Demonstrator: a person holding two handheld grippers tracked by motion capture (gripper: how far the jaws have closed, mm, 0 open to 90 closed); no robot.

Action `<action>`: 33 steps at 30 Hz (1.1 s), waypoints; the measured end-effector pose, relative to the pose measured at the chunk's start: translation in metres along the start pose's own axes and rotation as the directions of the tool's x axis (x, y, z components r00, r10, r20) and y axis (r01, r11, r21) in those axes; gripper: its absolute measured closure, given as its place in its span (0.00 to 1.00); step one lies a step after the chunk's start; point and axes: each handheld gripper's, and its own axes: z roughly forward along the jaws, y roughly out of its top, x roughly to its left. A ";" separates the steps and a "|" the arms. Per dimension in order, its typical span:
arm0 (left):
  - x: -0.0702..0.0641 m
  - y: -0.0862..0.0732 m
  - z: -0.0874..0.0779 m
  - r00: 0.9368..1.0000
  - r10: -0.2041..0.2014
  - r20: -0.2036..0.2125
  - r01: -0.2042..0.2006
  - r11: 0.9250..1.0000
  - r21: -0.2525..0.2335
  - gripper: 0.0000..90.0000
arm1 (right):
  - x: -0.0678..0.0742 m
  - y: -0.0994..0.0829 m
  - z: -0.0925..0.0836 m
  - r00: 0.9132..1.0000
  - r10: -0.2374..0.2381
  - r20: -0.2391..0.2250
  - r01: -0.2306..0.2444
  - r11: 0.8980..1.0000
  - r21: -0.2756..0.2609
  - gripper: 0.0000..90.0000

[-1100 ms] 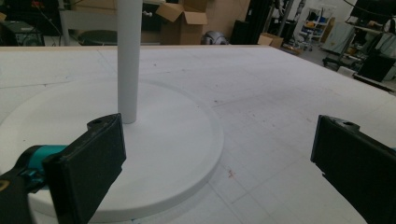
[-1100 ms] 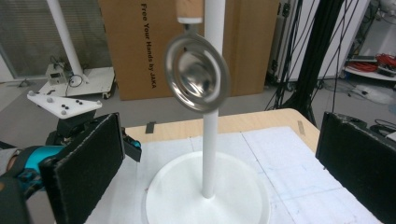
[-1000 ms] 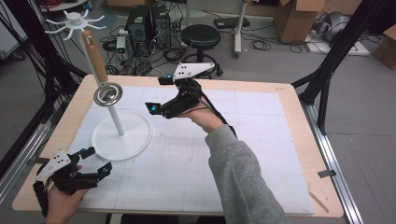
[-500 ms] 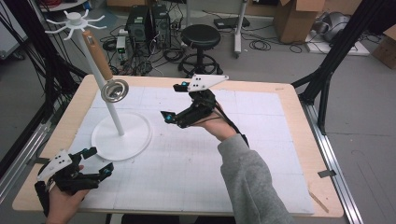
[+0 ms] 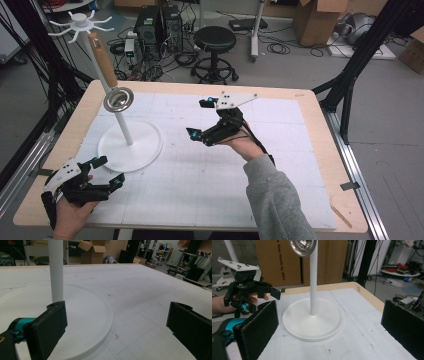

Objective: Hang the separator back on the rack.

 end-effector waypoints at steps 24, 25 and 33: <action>0.000 -0.002 -0.002 1.000 -0.004 -0.006 0.004 1.000 0.011 0.04 | -0.008 -0.061 -0.048 0.988 0.059 0.140 -0.056 0.998 -0.025 0.00; 0.000 -0.002 -0.002 1.000 -0.005 -0.006 0.005 1.000 0.012 0.04 | -0.008 -0.063 -0.050 0.987 0.064 0.147 -0.060 0.998 -0.029 0.00; 0.000 -0.002 -0.002 1.000 -0.005 -0.004 0.006 1.000 0.020 0.04 | -0.008 -0.078 -0.071 0.982 0.110 0.155 -0.101 0.993 -0.068 0.00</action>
